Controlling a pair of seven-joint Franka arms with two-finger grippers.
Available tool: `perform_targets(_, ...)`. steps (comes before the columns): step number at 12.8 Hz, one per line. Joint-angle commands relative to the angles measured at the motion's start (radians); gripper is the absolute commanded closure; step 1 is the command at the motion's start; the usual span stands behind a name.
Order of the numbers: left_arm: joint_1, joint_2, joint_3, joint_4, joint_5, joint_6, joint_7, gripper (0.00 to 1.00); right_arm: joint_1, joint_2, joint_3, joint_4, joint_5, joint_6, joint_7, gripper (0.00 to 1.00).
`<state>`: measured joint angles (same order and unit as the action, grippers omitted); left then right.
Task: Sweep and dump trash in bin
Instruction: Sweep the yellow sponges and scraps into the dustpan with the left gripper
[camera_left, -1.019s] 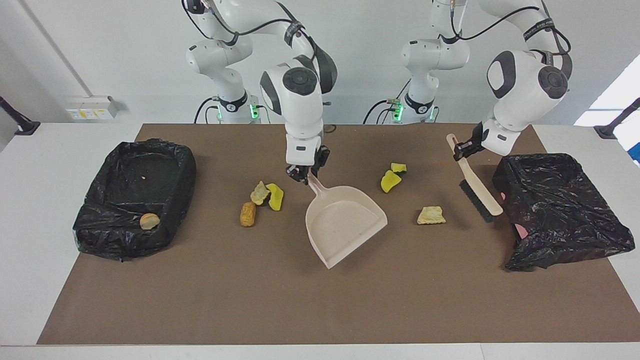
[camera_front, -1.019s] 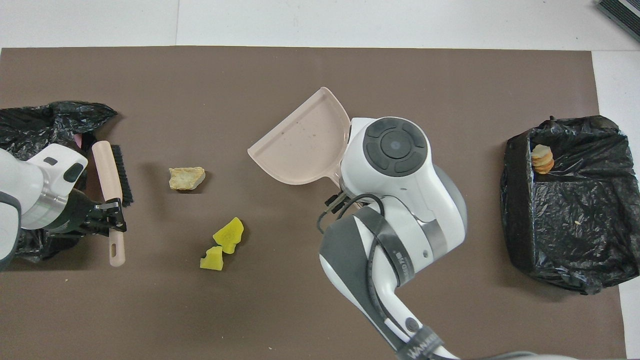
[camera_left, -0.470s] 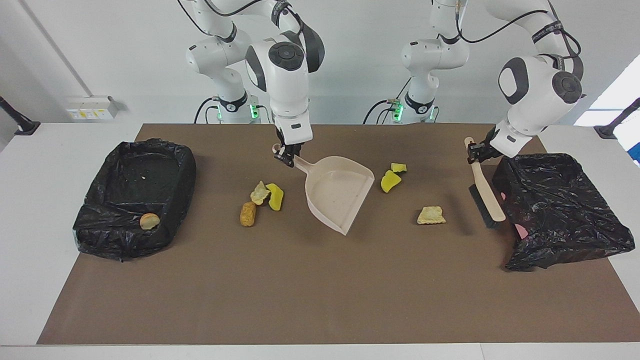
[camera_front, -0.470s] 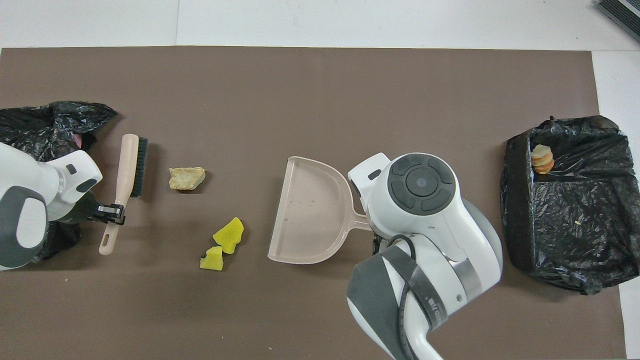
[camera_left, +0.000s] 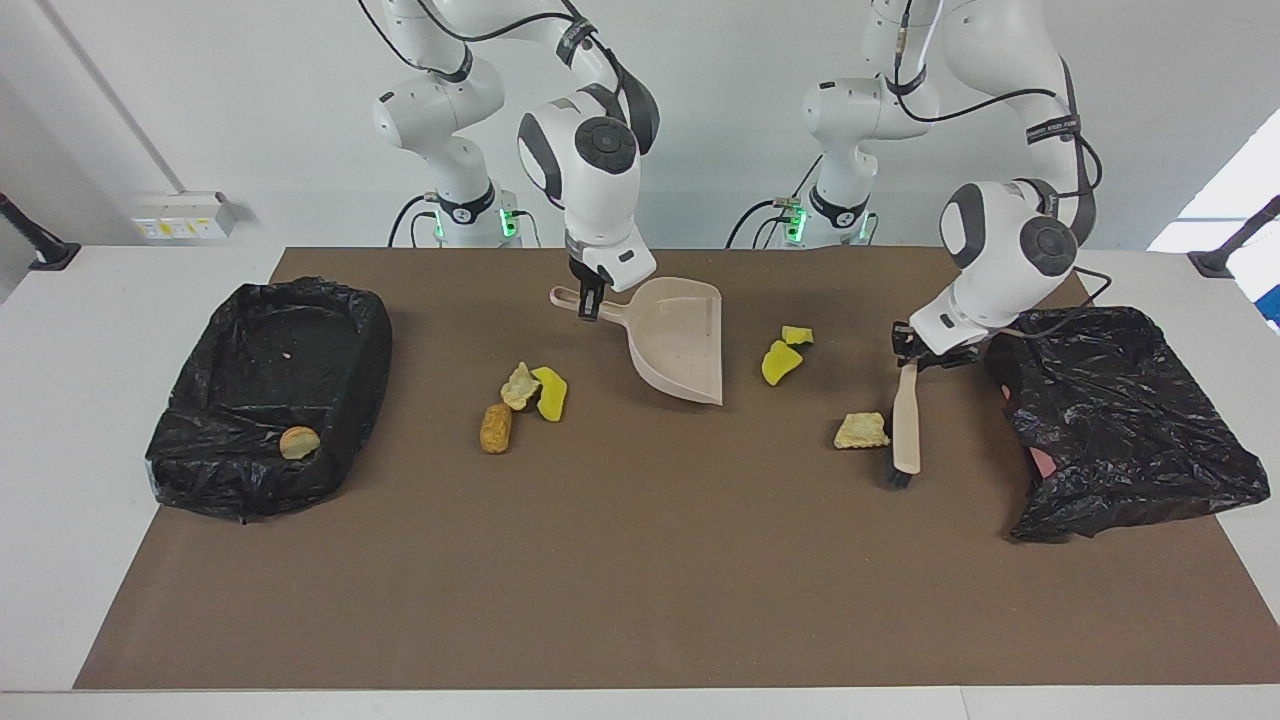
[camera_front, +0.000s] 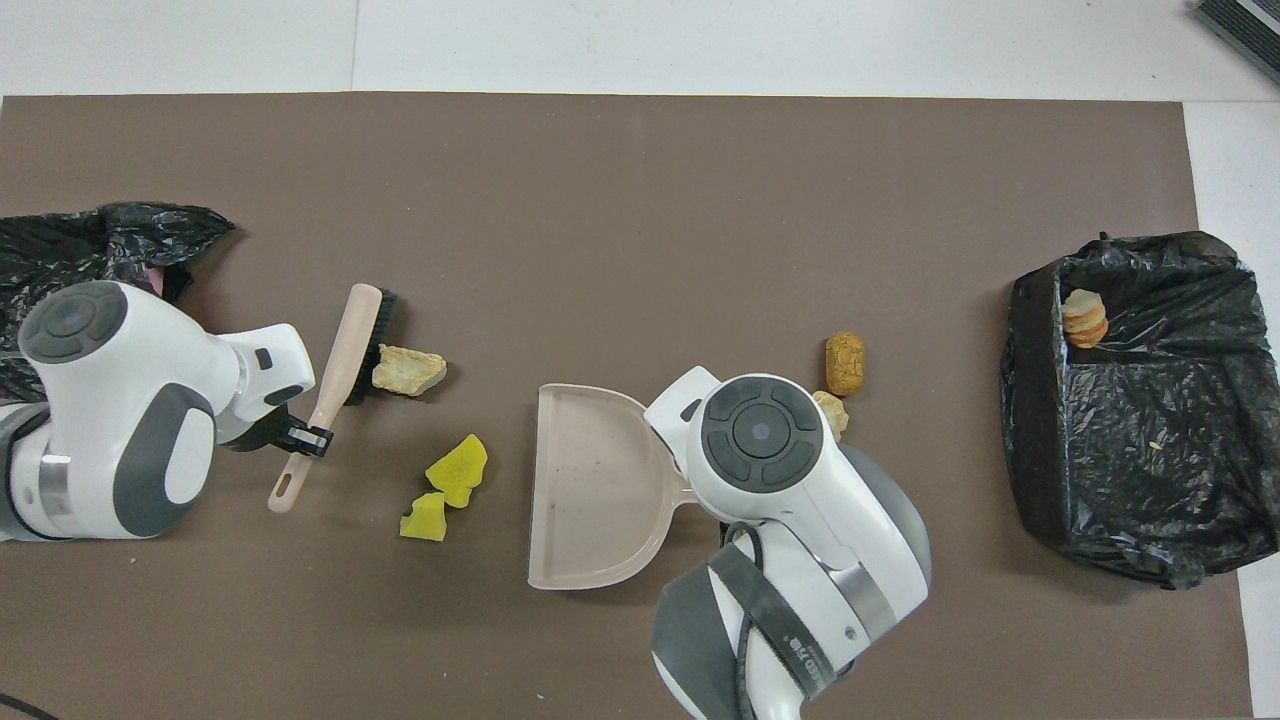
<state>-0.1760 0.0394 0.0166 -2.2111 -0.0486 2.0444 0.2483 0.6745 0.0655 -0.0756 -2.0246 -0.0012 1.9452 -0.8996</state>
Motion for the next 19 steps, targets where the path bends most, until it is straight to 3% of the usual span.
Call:
perform_targets(1,-0.069,-0.059,0.011,-0.062,0.023,-0.019,-0.075,1.00,0.022,-0.047,0.002,-0.126,0.006,0.104,-0.025,1.00)
perform_targets(9,-0.178,-0.082,0.003,-0.061,0.019,-0.137,-0.097,1.00,0.030,-0.058,0.002,-0.180,0.006,0.115,0.008,1.00)
perform_targets(15,-0.401,-0.099,0.000,-0.024,-0.072,-0.230,-0.096,1.00,0.030,-0.061,0.002,-0.180,0.004,0.100,0.010,1.00)
perform_targets(19,-0.393,-0.215,0.011,0.005,-0.123,-0.300,-0.269,1.00,0.030,-0.061,0.002,-0.180,0.004,0.100,0.010,1.00)
